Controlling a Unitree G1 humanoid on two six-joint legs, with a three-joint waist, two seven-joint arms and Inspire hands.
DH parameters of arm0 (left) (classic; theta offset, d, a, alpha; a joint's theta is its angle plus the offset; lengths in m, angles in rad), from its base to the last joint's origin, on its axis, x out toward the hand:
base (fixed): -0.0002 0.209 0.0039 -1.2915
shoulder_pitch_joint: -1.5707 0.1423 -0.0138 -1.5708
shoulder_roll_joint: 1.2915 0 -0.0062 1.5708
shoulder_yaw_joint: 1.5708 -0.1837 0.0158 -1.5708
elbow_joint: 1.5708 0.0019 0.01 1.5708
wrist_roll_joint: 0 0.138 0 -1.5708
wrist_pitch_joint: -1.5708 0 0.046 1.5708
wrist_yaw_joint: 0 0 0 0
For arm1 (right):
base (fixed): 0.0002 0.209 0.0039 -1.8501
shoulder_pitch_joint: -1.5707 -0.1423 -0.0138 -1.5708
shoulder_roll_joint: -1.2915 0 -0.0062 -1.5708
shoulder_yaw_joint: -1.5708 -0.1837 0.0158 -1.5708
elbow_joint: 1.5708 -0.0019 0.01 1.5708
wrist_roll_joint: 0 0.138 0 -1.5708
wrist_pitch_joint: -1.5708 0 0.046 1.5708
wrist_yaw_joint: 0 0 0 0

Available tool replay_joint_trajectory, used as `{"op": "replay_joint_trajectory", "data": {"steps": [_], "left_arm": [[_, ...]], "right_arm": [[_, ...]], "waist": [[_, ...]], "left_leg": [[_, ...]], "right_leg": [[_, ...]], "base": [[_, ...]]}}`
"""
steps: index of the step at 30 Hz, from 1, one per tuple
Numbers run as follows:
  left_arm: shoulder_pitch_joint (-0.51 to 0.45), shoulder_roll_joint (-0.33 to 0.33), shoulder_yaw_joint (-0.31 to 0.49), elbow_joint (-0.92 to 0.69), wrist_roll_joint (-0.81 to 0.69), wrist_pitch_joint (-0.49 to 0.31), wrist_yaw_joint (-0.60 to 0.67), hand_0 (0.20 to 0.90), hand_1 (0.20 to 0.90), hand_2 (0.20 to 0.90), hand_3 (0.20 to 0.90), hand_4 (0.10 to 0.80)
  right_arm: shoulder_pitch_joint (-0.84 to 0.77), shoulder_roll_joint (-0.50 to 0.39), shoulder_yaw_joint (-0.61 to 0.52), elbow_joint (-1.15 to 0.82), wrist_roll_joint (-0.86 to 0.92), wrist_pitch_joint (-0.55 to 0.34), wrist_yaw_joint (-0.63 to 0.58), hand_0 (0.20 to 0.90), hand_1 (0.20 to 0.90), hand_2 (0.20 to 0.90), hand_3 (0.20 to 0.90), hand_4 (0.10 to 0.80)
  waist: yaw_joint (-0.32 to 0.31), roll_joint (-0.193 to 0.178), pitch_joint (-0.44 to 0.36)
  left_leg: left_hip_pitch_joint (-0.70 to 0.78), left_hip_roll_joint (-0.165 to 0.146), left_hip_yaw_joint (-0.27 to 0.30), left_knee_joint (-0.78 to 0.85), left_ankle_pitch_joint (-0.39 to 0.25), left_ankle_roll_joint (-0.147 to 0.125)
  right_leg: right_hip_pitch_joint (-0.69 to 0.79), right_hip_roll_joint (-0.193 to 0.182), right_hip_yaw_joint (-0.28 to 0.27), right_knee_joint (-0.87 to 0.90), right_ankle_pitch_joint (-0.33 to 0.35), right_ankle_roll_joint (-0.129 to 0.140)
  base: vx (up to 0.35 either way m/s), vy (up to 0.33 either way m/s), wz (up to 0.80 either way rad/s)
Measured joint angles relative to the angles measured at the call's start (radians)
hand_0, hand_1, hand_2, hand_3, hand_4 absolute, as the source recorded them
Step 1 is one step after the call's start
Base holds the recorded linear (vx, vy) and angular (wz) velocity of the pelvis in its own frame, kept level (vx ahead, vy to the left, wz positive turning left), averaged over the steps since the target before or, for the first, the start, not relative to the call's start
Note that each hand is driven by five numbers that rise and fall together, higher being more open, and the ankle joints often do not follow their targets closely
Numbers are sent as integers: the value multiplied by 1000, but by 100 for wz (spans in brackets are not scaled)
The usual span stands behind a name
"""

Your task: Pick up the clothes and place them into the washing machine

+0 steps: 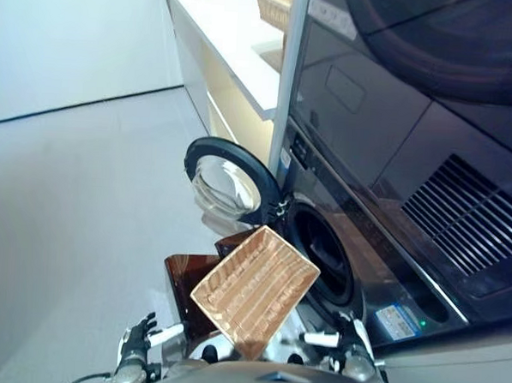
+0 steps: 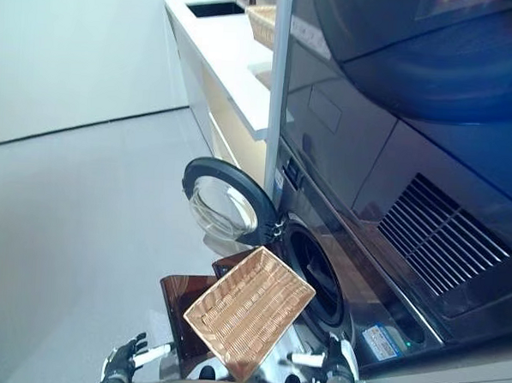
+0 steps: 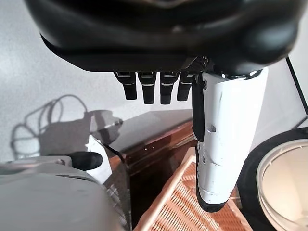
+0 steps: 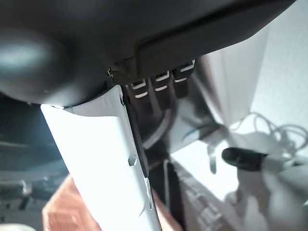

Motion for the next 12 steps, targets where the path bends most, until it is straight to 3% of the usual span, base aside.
{"op": "replay_joint_trajectory", "data": {"steps": [5, 12], "left_arm": [[4, -9, -1, 53, 23, 35, -23, 900, 900, 900, 900, 800], [2, -5, -13, 53, 31, 43, -59, 900, 900, 900, 900, 800]], "right_arm": [[18, -10, -6, 73, 1, 12, 22, 900, 900, 900, 900, 800], [13, -19, -109, 154, 85, 34, 45, 900, 900, 900, 900, 800]], "waist": [[-19, 19, -26], [-23, 19, -31]], "left_leg": [[16, 2, -11, -2, -4, 5], [17, 7, -13, -2, -4, 5]], "right_leg": [[19, 0, -6, 10, -4, -1], [20, 1, -11, 19, -5, -3]], "base": [[17, -32, 8], [22, -3, 4]]}}
